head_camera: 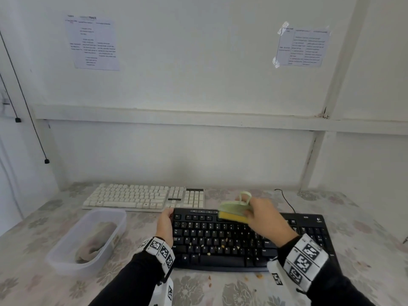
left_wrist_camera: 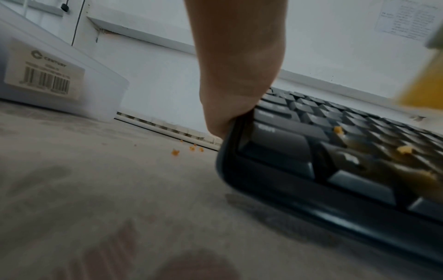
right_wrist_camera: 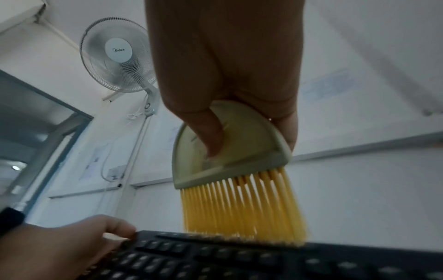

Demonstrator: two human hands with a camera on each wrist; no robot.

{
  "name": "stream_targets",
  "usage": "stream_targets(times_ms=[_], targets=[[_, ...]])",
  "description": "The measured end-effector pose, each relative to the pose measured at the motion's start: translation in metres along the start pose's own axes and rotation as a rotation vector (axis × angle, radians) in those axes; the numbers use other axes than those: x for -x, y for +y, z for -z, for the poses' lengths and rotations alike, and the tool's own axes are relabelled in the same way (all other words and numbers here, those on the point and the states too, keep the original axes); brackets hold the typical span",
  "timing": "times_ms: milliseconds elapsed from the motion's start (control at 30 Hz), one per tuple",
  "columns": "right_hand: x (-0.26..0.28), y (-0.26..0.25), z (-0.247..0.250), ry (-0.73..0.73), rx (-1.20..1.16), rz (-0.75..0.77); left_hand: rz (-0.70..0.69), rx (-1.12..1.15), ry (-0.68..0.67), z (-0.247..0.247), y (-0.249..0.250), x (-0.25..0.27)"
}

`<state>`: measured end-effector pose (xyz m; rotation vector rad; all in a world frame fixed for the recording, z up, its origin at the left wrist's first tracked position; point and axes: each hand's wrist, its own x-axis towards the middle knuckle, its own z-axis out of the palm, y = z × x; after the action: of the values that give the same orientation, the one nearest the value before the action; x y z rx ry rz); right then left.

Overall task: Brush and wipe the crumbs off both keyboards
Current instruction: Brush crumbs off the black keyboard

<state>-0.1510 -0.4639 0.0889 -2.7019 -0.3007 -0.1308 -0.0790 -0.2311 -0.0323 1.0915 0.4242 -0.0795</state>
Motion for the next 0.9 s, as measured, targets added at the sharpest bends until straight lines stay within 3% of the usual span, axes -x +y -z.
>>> stream_targets(times_ms=[133, 267, 400, 700, 900], targets=[[-0.016, -0.029, -0.036, -0.095, -0.146, 0.138, -0.018, 0.005, 0.028, 0.0, 0.001, 0.0], [-0.02, -0.036, -0.052, -0.131, -0.091, 0.163, -0.018, 0.003, 0.037, -0.001, 0.001, 0.0], [-0.018, -0.004, -0.045, -0.135, -0.06, 0.056, 0.011, 0.002, 0.035, 0.0, -0.001, -0.003], [0.022, 0.085, -0.005, 0.045, -0.14, -0.124, 0.004, -0.013, 0.045, 0.001, -0.001, -0.002], [0.041, 0.128, 0.03, 0.122, -0.046, -0.29, 0.011, -0.018, 0.059, 0.0, 0.001, 0.002]])
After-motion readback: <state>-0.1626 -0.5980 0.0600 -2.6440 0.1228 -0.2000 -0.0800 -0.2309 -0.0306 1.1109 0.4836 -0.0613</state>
